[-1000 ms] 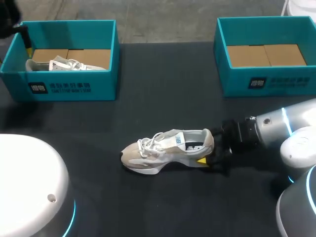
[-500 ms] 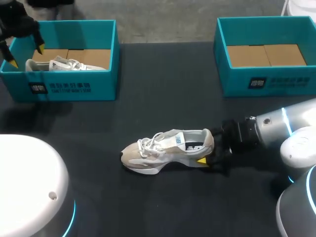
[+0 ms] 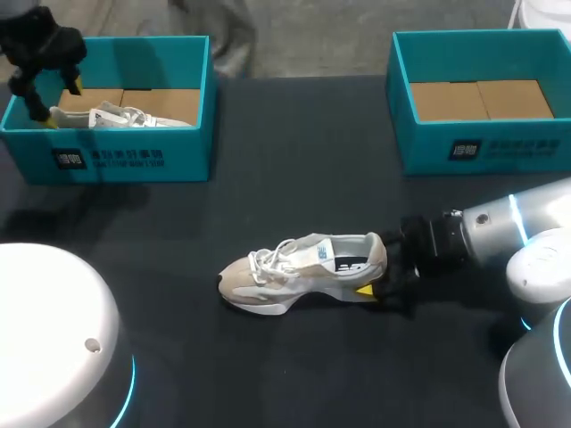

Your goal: Take the shoe out of the shoebox, open the shoe tongue, remove and reinsert the insole, then place the shoe into the shoebox

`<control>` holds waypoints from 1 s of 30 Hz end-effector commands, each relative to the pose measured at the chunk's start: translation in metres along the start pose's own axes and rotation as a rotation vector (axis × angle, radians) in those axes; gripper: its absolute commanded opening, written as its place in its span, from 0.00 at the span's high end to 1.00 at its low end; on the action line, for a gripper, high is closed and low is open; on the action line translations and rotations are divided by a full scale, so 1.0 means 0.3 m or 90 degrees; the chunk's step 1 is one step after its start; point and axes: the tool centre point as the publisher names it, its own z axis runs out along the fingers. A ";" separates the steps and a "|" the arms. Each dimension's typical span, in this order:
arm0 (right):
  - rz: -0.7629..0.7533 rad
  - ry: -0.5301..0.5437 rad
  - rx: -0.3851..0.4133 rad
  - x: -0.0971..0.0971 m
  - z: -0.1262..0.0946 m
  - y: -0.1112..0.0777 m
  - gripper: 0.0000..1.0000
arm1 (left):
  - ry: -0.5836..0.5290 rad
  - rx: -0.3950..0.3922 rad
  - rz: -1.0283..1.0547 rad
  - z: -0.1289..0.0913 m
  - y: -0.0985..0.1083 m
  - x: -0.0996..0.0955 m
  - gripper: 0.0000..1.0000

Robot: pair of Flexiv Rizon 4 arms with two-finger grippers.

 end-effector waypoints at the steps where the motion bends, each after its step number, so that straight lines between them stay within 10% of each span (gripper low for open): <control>1: 0.000 0.000 0.001 0.001 0.004 0.003 1.00 | -0.014 -0.010 -0.212 -0.005 -0.081 0.059 0.00; 14: 0.000 0.000 0.001 0.001 0.004 0.003 1.00 | -0.021 -0.001 -0.587 0.021 -0.204 0.155 0.00; 30: 0.000 0.000 0.001 0.001 0.004 0.003 1.00 | -0.007 0.021 -0.594 0.025 -0.219 0.161 0.00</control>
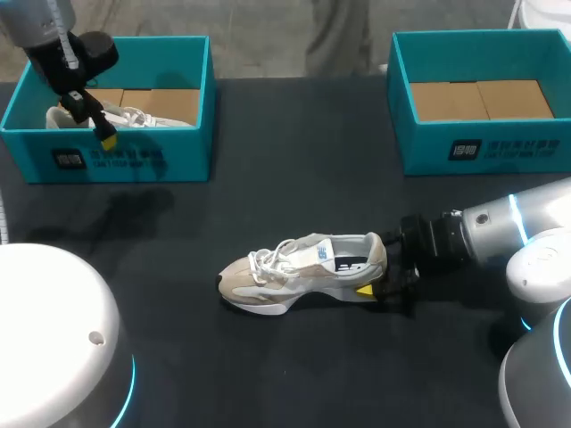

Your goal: Take the shoe out of the shoebox, open the shoe tongue, remove and reinsert the insole, then place the shoe into the shoebox

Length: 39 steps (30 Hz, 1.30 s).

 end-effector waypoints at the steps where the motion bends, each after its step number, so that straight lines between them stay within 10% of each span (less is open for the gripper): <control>1: 0.000 0.000 0.001 0.002 0.004 0.003 1.00 | 0.001 0.000 0.003 0.001 0.002 -0.002 0.00; 19: 0.000 0.000 0.001 0.002 0.004 0.003 1.00 | -0.018 -0.035 -0.281 0.005 0.025 0.158 0.00; 39: 0.000 0.000 0.001 0.002 0.004 0.003 1.00 | -0.053 -0.047 -0.429 0.046 0.015 0.488 0.00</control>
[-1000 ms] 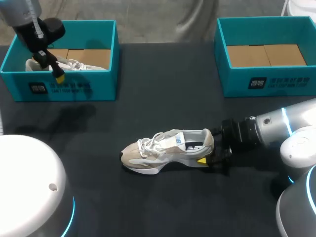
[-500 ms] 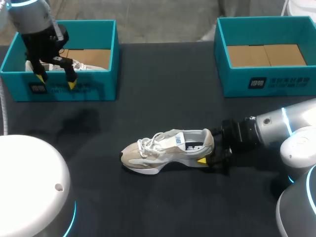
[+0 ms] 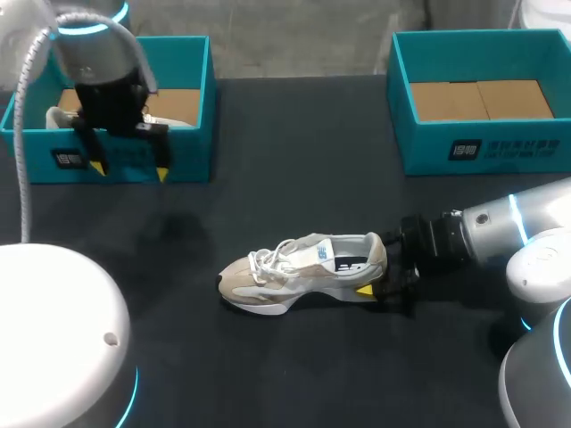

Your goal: Take the shoe out of the shoebox, open the shoe tongue, remove and reinsert the insole, then place the shoe into the shoebox

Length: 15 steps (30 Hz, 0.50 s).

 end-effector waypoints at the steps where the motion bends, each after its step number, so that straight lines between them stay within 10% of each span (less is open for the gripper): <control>1: 0.000 0.000 0.001 0.002 0.004 0.003 1.00 | -0.007 0.008 0.007 0.008 0.053 0.061 0.00; 15: 0.000 0.000 0.001 0.002 0.004 0.003 1.00 | -0.016 -0.042 0.050 0.047 0.137 0.237 0.00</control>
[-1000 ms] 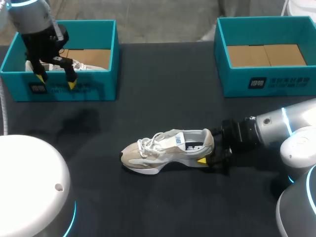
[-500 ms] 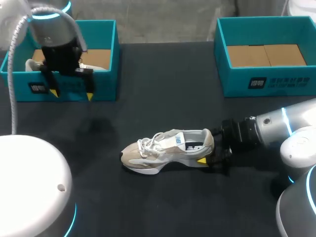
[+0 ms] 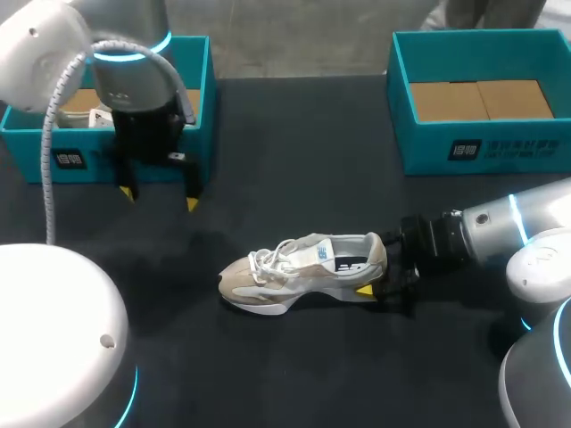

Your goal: Take the shoe out of the shoebox, open the shoe tongue, remove and reinsert the insole, then place the shoe into the shoebox

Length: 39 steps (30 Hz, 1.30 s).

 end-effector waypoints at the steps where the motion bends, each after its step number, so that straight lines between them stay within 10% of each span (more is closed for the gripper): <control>1: 0.000 0.000 0.001 0.002 0.004 0.003 1.00 | -0.007 -0.014 -0.002 0.015 0.001 0.078 0.00; 21: 0.000 0.000 0.001 0.002 0.004 0.003 1.00 | 0.017 0.006 0.000 0.085 -0.014 0.520 0.00; 39: 0.000 0.000 0.001 0.002 0.004 0.003 1.00 | 0.023 0.066 0.025 0.196 -0.090 0.731 0.00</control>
